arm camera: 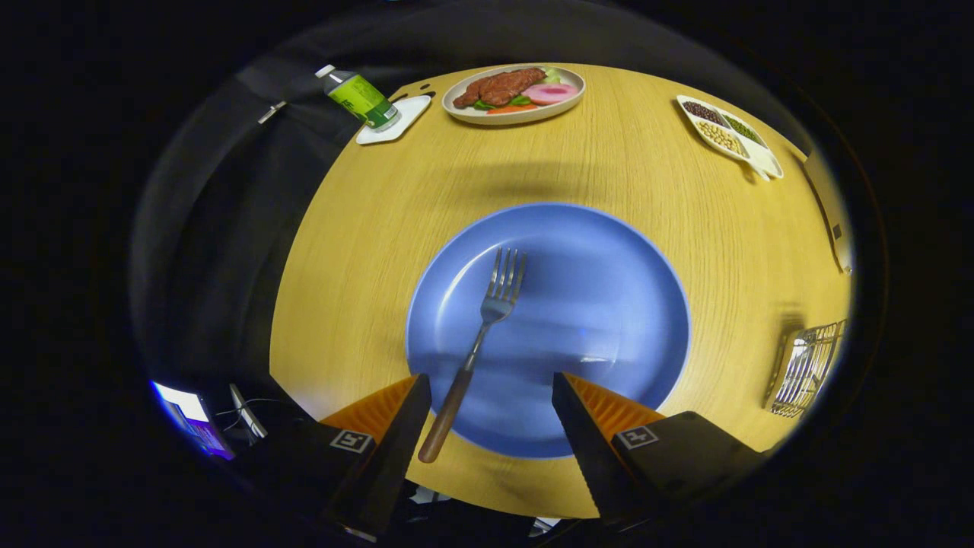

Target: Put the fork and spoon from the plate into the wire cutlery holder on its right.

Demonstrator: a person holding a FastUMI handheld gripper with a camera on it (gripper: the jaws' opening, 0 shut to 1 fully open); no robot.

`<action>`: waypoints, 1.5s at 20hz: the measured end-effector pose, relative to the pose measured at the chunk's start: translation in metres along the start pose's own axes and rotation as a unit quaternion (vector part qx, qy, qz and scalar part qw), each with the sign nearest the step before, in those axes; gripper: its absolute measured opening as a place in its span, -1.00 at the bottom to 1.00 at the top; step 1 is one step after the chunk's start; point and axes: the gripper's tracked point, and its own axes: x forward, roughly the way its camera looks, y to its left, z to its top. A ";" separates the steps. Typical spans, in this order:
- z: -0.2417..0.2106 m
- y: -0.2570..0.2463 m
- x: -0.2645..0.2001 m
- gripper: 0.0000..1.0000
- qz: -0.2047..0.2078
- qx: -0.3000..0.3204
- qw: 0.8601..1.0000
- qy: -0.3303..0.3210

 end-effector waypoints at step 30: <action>-0.018 -0.070 -0.136 -0.90 0.034 -0.060 0.998 -0.014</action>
